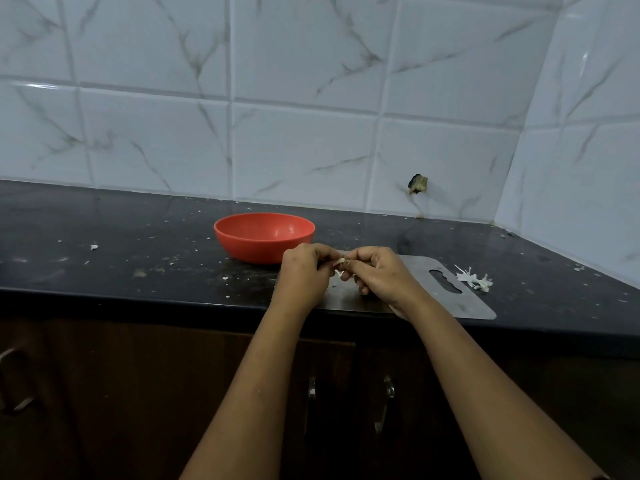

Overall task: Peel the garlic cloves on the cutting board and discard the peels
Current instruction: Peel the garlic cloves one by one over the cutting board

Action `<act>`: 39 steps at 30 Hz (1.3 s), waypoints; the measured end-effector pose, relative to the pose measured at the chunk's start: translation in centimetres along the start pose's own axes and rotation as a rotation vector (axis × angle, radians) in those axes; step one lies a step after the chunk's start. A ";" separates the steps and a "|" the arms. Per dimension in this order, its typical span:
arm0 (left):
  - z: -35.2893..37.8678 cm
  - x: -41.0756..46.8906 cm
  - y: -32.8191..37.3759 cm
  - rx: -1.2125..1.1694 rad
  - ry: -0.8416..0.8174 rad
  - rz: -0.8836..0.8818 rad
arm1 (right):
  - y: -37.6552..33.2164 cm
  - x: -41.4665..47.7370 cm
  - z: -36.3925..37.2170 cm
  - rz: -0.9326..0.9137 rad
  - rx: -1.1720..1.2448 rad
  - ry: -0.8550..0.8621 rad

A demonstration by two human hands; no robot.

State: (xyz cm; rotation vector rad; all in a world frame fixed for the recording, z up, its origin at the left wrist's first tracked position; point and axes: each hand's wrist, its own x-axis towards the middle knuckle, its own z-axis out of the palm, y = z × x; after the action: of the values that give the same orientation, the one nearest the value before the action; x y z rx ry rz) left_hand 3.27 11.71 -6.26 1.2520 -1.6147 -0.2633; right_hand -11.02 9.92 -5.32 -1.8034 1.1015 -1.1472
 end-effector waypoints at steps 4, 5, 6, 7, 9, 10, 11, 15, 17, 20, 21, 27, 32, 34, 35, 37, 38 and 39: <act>0.0 0.0 0.0 0.004 0.012 0.005 | -0.1 -0.1 -0.1 0.012 0.017 -0.008; 0.0 0.0 0.0 -0.003 0.010 0.005 | -0.1 -0.1 -0.1 0.009 0.020 -0.010; 0.0 0.0 0.0 -0.008 0.009 0.005 | 0.0 0.0 -0.1 0.006 0.024 -0.012; 0.0 -0.1 0.0 -0.013 0.010 0.004 | 0.0 0.0 -0.1 0.004 0.027 -0.015; 0.0 -0.1 0.1 -0.013 0.020 0.006 | 0.0 0.0 -0.1 0.004 0.032 -0.021; 0.0 -0.1 0.1 -0.011 0.025 0.009 | 0.0 0.0 -0.1 0.004 0.034 -0.023; 0.0 -0.1 0.0 -0.011 0.028 0.011 | 0.0 -0.1 -0.1 0.002 0.035 -0.021; 0.0 0.0 0.0 -0.004 0.020 0.014 | 0.0 -0.2 -0.1 -0.032 -0.004 0.002; -0.1 0.0 0.0 0.015 0.007 0.017 | 0.0 -0.2 -0.1 -0.049 -0.031 0.012; 0.0 -0.1 -0.1 0.010 -0.010 0.029 | 0.0 -0.3 0.0 -0.069 -0.073 0.040; 0.0 -0.1 -0.1 0.002 -0.014 0.030 | 0.0 -0.3 0.0 -0.078 -0.087 0.056; 0.2 -0.2 0.2 -0.076 -0.021 -0.007 | 0.0 -0.4 -0.1 -0.105 -0.086 0.097; 0.1 0.0 0.4 -0.177 -0.104 -0.110 | 0.1 -0.3 0.0 -0.106 -0.047 0.089; -0.1 0.0 0.5 -0.242 -0.160 -0.138 | 0.1 -0.3 -0.1 -0.109 -0.032 0.080; -0.2 0.1 0.5 -0.281 -0.178 -0.150 | 0.1 -0.3 -0.1 -0.109 -0.025 0.067; -0.2 0.2 0.4 -0.388 -0.172 -0.182 | 0.2 -0.2 -0.1 -0.103 0.010 0.042; -0.2 0.3 0.3 -0.445 -0.157 -0.203 | 0.2 -0.2 -0.1 -0.094 0.036 0.037; -0.1 0.4 0.2 -0.496 -0.140 -0.224 | 0.2 -0.1 -0.1 -0.082 0.060 0.036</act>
State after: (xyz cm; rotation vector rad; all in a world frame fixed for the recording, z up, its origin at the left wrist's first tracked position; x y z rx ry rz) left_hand 3.28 11.52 -5.84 1.0384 -1.4048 -0.8535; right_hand -11.18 9.94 -5.54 -1.8024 1.0113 -1.2521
